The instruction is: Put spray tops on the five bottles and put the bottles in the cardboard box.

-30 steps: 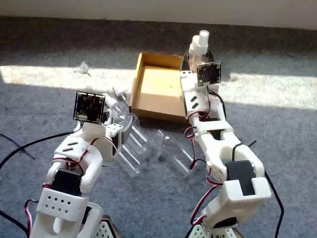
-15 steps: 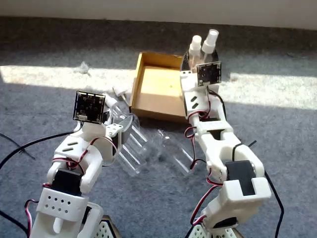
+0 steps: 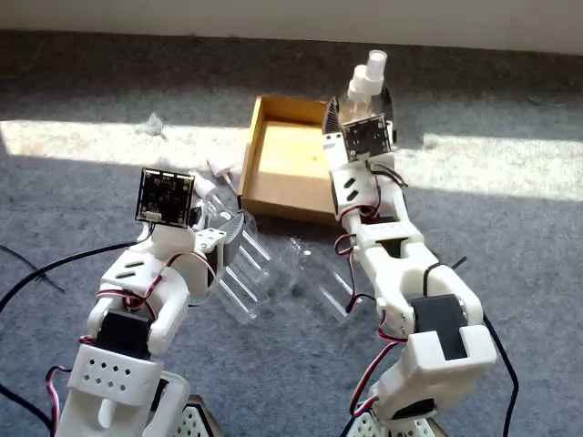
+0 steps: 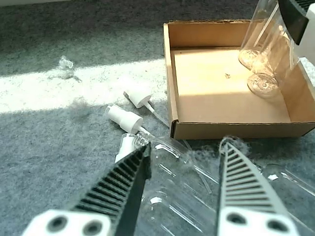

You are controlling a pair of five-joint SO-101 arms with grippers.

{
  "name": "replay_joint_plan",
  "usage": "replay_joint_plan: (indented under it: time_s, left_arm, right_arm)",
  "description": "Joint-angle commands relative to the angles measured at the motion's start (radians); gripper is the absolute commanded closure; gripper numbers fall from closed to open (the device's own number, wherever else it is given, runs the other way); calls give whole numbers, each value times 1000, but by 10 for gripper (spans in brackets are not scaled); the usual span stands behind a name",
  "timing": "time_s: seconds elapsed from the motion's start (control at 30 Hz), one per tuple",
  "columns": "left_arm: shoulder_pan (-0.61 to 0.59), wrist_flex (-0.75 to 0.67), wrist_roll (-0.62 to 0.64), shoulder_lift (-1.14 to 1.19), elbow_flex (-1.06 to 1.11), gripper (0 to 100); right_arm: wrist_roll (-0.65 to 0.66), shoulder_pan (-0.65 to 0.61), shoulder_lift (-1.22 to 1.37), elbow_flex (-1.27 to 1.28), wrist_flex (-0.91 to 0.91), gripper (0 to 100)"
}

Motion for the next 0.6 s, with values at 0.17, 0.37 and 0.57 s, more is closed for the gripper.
replay_joint_plan:
  time_s: [0.17, 0.37, 0.57]
  left_arm:
    - [-12, -20, -6, -16, -10, 790]
    - [-12, -20, -6, -18, -10, 790]
    - [-12, -20, -6, -18, -10, 790]
  right_arm:
    - [8, -2, -65, 5, -4, 734]
    - [8, -2, -71, 15, -4, 734]
    - [8, 4, -242, 84, 2, 734]
